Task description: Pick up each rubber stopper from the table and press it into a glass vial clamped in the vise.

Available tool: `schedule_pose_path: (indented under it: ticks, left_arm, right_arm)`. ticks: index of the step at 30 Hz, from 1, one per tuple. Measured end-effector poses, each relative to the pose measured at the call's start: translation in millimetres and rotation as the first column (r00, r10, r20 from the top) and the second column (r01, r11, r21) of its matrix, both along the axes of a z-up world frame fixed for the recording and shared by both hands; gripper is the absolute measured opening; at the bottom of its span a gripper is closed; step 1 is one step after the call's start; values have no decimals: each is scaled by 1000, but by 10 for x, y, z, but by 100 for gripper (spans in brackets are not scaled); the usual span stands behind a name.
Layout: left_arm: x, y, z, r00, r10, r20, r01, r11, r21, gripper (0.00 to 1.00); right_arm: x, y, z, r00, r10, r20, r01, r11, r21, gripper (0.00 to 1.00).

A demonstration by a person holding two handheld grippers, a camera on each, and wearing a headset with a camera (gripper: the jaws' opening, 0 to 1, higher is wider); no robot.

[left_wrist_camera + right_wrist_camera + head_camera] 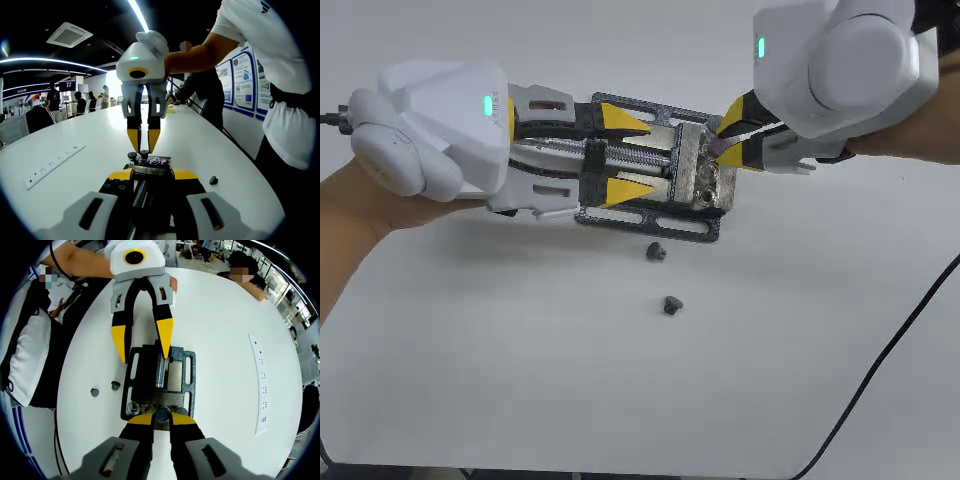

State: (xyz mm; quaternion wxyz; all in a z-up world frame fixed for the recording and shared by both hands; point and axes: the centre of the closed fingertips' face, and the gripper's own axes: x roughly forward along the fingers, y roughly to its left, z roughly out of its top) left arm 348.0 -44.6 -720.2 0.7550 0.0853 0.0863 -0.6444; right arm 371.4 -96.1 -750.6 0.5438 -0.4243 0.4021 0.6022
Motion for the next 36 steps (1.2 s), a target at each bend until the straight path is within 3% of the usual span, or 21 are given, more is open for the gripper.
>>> schedule_pose_path:
  ticks: [12, 36]
  left_arm:
    - [-2, -12, 10, 1000, -4, 0, 4, 1000, -5, 25]
    - [-4, -15, 1, 1000, -3, -4, 3, 1000, -4, 24]
  right_arm:
    - [14, 2, -7, 999, 27, 34, -26, 999, -26, 11]
    - [-6, 23, -5, 997, 73, 29, -72, 996, -57, 12]
